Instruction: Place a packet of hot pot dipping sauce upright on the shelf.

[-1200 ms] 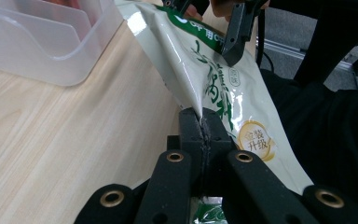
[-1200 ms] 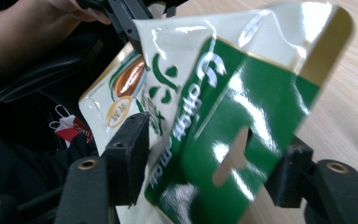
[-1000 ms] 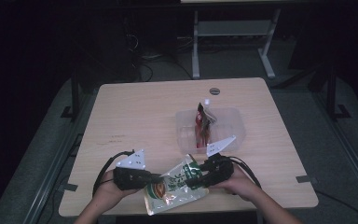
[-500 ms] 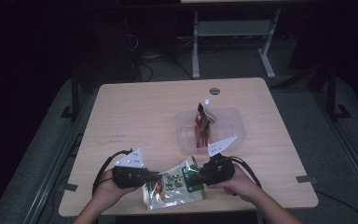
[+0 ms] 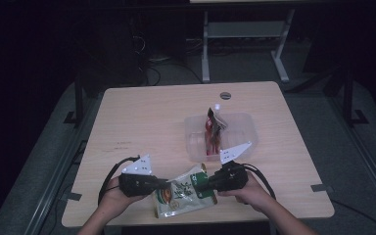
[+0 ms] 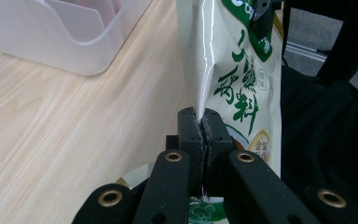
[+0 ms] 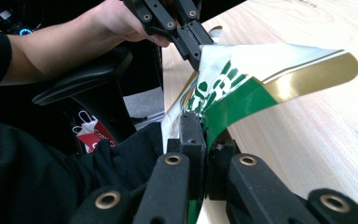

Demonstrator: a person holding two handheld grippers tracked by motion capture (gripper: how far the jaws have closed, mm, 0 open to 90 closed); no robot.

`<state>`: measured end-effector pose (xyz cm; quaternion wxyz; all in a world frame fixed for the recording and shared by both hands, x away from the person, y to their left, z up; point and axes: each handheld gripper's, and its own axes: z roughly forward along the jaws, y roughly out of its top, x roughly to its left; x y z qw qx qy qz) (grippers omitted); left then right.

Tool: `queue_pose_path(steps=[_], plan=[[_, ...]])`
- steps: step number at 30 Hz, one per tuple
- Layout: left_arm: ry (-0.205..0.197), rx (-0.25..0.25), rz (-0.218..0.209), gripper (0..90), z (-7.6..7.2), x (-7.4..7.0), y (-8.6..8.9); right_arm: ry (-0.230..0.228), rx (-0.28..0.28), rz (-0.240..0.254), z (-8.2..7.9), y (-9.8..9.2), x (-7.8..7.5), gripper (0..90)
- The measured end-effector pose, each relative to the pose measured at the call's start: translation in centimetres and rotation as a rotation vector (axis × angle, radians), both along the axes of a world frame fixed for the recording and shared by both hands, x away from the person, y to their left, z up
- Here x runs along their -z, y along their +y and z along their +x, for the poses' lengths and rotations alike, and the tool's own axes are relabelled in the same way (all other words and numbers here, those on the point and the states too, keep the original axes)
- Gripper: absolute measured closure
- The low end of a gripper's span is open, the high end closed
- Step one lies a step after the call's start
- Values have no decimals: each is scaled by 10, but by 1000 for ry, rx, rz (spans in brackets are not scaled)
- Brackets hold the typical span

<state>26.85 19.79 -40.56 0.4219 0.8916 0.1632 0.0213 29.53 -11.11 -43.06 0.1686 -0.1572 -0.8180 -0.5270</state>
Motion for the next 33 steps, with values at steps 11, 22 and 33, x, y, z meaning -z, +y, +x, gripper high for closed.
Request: queue_pose_path(steps=[11,22,33], plan=[[-27,-23,-7,811,2,0,-1,-24,20,8,-4,0,-4,900],[-59,-117,-94,490,5,-4,17,-28,32,52,-4,-5,-10,900],[-58,-213,-107,350,9,0,40,-16,60,148,-3,-15,-23,900]])
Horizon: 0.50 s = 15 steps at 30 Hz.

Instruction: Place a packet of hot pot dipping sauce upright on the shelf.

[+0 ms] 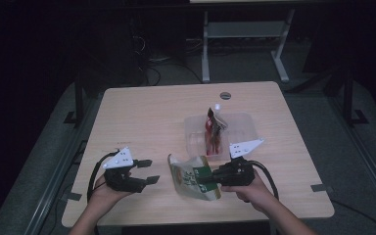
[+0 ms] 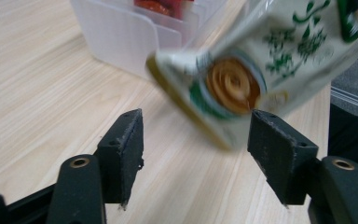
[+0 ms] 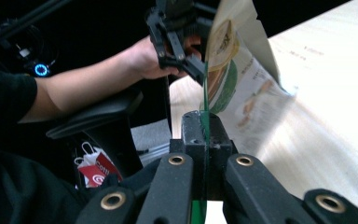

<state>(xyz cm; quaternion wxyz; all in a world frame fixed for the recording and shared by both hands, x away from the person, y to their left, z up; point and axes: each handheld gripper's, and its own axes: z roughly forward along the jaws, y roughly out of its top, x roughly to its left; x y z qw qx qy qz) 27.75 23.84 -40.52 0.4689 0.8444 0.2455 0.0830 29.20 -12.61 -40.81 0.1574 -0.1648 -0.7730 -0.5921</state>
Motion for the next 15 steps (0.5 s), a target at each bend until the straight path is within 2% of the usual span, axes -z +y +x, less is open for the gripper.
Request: queue_pose_path(steps=[5,9,15], plan=[[27,-1,23,325,3,6,2,-7,18,24,1,-6,-7,900],[43,4,49,305,5,10,1,-33,31,42,1,-10,-16,900],[61,6,61,297,6,13,1,-78,52,62,2,-12,-28,900]])
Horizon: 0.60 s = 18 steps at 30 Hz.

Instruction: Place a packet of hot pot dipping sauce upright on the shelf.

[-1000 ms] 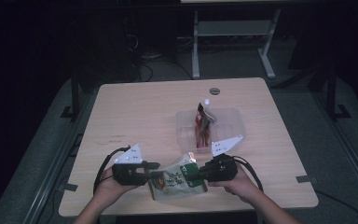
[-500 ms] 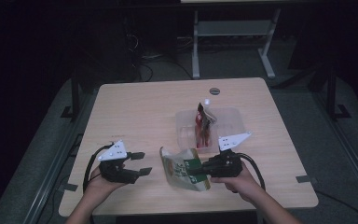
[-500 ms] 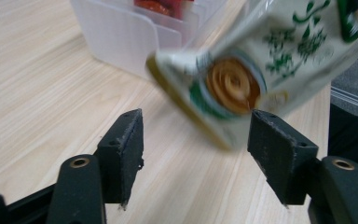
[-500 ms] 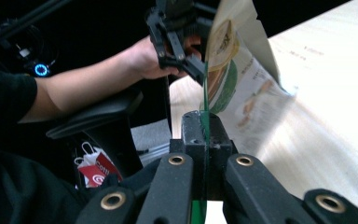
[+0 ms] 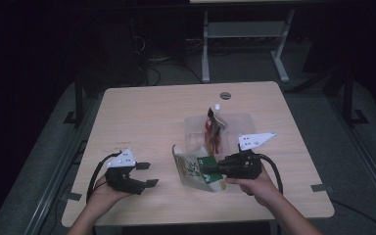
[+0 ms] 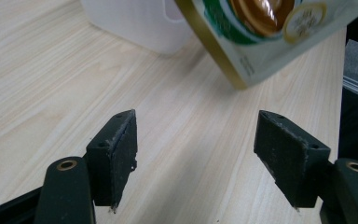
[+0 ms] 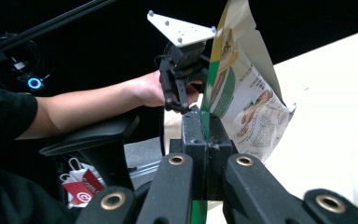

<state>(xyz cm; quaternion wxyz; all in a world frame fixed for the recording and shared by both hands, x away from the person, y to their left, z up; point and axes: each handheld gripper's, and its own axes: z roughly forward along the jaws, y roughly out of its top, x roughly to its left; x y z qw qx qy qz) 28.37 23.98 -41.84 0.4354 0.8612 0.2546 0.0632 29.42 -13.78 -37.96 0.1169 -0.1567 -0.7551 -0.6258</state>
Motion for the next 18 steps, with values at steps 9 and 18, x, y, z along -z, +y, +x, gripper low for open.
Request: queue_pose_path(steps=[9,18], plan=[[11,-5,-6,297,1,1,0,-44,39,49,8,-4,-22,900],[14,3,2,289,2,2,0,-79,105,98,20,-13,-40,900]])
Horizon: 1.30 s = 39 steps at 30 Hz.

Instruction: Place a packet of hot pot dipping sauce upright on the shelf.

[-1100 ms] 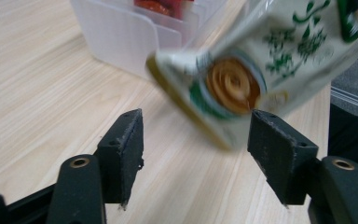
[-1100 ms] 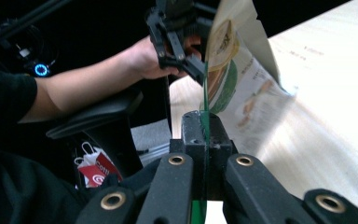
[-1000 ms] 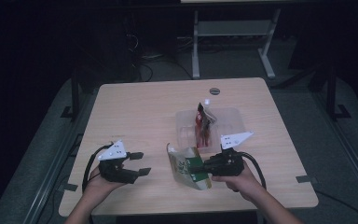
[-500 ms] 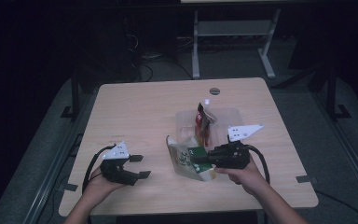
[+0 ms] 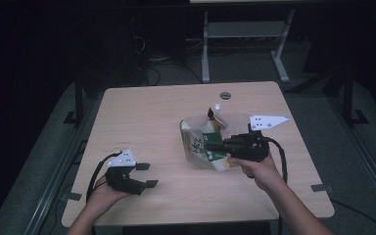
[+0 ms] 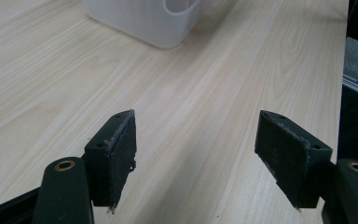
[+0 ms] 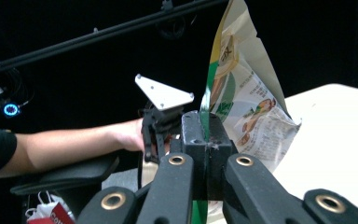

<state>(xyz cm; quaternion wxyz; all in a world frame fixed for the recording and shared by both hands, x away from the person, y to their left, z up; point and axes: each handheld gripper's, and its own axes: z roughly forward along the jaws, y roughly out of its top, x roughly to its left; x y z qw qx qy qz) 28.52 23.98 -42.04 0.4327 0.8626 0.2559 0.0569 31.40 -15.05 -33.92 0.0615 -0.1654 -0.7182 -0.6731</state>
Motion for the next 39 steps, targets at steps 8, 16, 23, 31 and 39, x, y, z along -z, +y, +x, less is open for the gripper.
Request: queue_pose_path(steps=[8,16,23,31,39], plan=[[9,5,5,285,0,1,-1,-21,50,14,11,-7,-11,900],[19,15,15,278,1,2,-2,-22,107,-1,29,-8,-11,900],[18,26,27,276,1,3,-2,0,124,-36,38,-2,1,900],[21,29,30,273,1,4,-3,25,125,-74,42,5,13,900],[23,40,37,271,0,5,-4,33,130,-141,44,14,25,900]])
